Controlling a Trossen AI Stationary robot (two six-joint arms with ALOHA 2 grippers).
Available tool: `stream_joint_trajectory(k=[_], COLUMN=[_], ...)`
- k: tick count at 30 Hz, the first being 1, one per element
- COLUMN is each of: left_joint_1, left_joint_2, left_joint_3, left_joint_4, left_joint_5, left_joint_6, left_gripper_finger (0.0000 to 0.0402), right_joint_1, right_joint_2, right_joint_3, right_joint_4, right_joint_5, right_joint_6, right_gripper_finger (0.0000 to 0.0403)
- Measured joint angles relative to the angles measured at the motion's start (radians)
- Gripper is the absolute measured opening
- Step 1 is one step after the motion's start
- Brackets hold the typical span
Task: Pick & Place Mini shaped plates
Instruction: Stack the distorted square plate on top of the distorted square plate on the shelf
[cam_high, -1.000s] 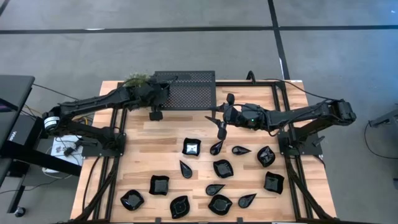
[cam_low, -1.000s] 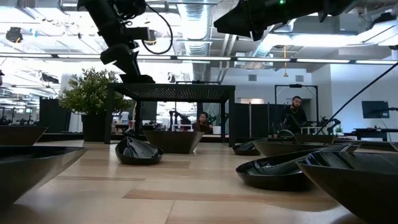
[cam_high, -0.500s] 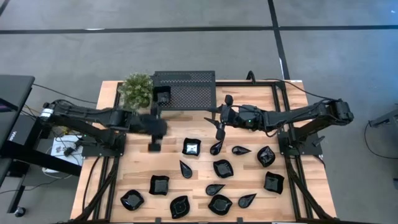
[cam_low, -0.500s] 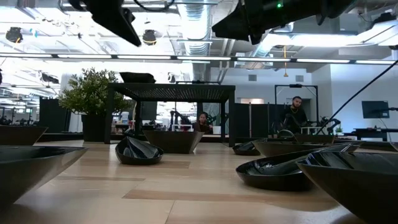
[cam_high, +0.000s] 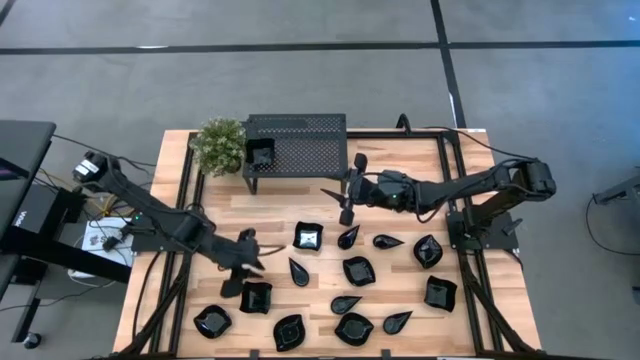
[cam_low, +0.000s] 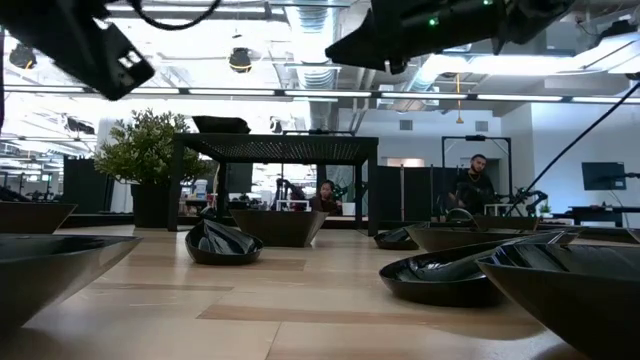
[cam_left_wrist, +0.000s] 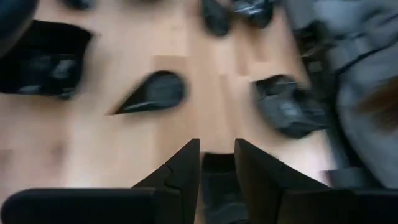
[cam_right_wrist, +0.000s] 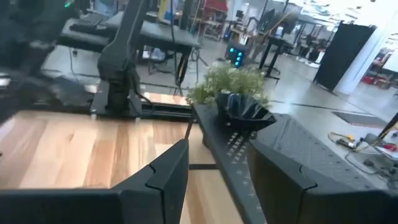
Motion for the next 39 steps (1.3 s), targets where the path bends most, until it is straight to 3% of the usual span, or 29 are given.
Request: stream_joint_trajectory(k=[6,12,19,30,39], left_joint_1=[-0.073,-0.147,-0.209,-0.246,-0.248], left_joint_2=[0.077,0.253,0.39,0.393,0.393], left_joint_3=[-0.083,-0.085,-0.085,-0.084,-0.084], left_joint_4=[0.314,0.417,0.448,0.448,0.428], left_joint_5=[0.001,0.001,-0.015,-0.026,-0.071], left_joint_6=[-0.026,-0.153,-0.28,-0.326,-0.326], left_gripper_finger=[0.0102,0.0102,0.0102,0.0102,0.0102], right_joint_1=[-0.016,0.007,0.072,0.21,0.256], right_joint_2=[0.0,0.0,0.0,0.0,0.0], right_joint_3=[0.017,0.017,0.017,0.017,0.016], right_joint_4=[0.005,0.019,0.007,0.0,0.001], right_joint_5=[0.0,0.0,-0.003,-0.003,-0.003], right_joint_6=[0.074,0.114,0.124,0.166,0.166], right_gripper_finger=[0.0159,0.0159,0.0159,0.0159,0.0159])
